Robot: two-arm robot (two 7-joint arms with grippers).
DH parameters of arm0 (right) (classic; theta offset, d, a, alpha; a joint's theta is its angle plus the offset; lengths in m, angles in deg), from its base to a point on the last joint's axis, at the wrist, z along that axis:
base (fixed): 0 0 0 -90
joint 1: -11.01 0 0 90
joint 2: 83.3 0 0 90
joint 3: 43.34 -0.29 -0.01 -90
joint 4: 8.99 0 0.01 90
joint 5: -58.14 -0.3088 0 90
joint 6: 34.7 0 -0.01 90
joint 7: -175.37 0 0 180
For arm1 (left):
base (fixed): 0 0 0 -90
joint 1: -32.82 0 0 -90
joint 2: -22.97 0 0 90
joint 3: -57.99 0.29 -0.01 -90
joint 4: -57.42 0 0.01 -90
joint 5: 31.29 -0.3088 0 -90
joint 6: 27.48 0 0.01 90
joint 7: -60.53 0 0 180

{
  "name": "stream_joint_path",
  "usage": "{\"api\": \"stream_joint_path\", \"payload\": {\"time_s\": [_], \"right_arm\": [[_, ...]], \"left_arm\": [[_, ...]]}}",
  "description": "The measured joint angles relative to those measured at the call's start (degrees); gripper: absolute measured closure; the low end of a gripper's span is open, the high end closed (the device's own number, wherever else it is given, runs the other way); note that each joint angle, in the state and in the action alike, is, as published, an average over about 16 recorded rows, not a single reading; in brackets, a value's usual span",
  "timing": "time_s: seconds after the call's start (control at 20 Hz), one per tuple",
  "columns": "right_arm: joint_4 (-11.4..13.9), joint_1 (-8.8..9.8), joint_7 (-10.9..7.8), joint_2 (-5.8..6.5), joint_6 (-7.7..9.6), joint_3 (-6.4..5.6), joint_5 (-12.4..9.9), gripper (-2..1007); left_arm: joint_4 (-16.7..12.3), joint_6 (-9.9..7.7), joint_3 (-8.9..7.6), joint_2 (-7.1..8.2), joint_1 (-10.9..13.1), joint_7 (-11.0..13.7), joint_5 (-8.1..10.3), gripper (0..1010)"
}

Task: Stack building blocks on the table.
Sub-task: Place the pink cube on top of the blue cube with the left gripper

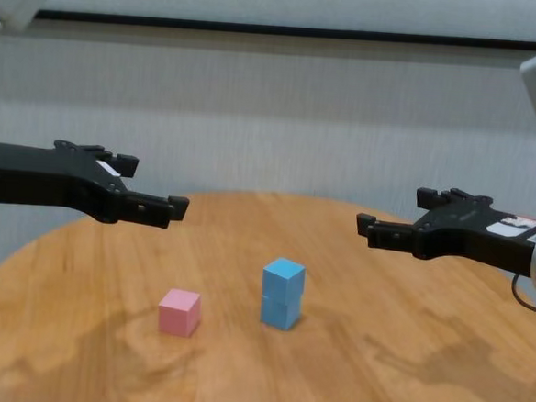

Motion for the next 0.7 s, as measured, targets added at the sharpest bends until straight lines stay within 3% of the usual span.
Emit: {"api": "stream_joint_path", "payload": {"time_s": [0.4,0.7], "right_arm": [[-0.2,-0.03,0.06,-0.04,0.04,-0.04,-0.1,5],[-0.4,-0.23,0.03,-0.14,-0.13,0.06,0.0,5]], "left_arm": [[-0.1,-1.73,1.96,-0.44,-0.3,-2.5,-1.49,8],[0.7,-2.83,3.24,-2.03,-0.5,-5.3,-3.2,7]]}}
